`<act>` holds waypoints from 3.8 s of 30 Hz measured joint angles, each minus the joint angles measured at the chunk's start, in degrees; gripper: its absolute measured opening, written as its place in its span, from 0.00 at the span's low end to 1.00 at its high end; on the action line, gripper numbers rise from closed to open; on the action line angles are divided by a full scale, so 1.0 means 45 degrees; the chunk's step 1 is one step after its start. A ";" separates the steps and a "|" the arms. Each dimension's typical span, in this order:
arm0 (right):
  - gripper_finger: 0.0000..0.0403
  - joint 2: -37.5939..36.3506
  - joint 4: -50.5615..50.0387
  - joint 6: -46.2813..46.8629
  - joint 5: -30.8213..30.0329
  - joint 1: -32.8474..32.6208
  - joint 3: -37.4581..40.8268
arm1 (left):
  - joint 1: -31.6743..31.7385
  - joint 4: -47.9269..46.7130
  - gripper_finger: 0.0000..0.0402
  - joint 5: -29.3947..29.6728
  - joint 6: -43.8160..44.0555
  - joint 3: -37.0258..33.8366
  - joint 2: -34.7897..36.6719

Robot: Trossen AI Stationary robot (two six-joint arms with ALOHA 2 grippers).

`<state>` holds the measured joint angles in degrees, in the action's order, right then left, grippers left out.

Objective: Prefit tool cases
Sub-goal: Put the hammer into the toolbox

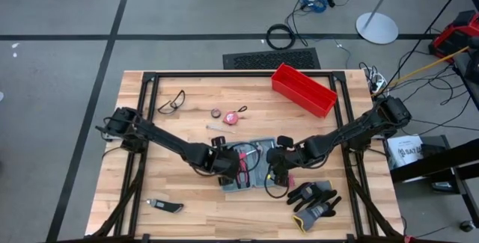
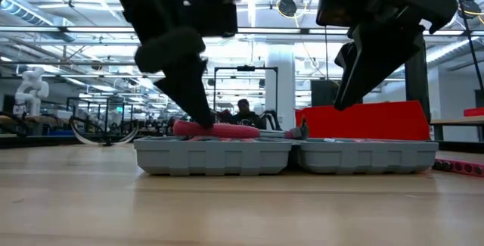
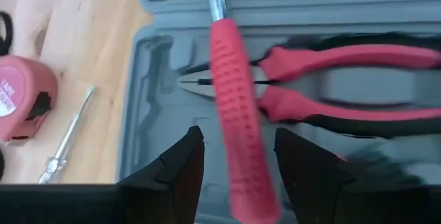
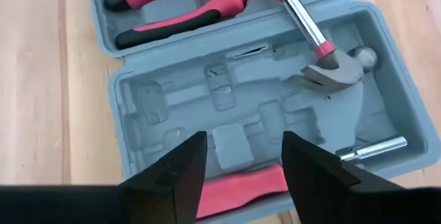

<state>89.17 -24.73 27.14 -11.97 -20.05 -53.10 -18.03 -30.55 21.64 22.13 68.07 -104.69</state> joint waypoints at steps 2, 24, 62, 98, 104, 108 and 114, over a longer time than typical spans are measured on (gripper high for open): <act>0.44 0.0000 -0.0005 0.0133 0.0003 0.0000 0.0000 | 0.0036 -0.0001 0.45 0.0030 0.0011 0.0000 -0.0153; 0.44 0.0010 0.0124 0.0261 -0.0071 0.0005 -0.0013 | 0.0323 -0.0032 0.15 0.0086 0.0654 0.0332 0.0336; 0.44 -0.3086 -0.0672 -0.1029 -0.6959 -0.4053 -0.0017 | -0.3160 1.9453 0.14 0.6358 1.6008 -0.0985 -0.4767; 0.44 -0.2059 -0.0584 -0.0502 -0.6941 -0.3949 -0.0005 | -0.2436 2.0931 0.29 0.5424 1.9356 -0.1054 -0.5016; 0.44 -0.2059 0.0002 -0.0083 -0.5896 -0.3789 -0.0005 | -0.2342 2.1347 0.29 0.5671 1.9346 -0.1054 -0.5015; 0.44 -0.1847 -0.0005 0.1256 -0.3760 -0.2973 -0.0011 | -0.2344 2.1346 0.29 0.5675 1.9353 -0.1054 -0.5015; 0.39 -0.0399 -0.0295 0.0371 -0.4007 -0.1686 0.0005 | -0.2344 2.1342 0.29 0.5675 1.9346 -0.1053 -0.5010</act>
<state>87.37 -26.06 28.81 -30.00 -27.64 -53.08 -28.58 65.49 47.18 109.19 63.33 -127.24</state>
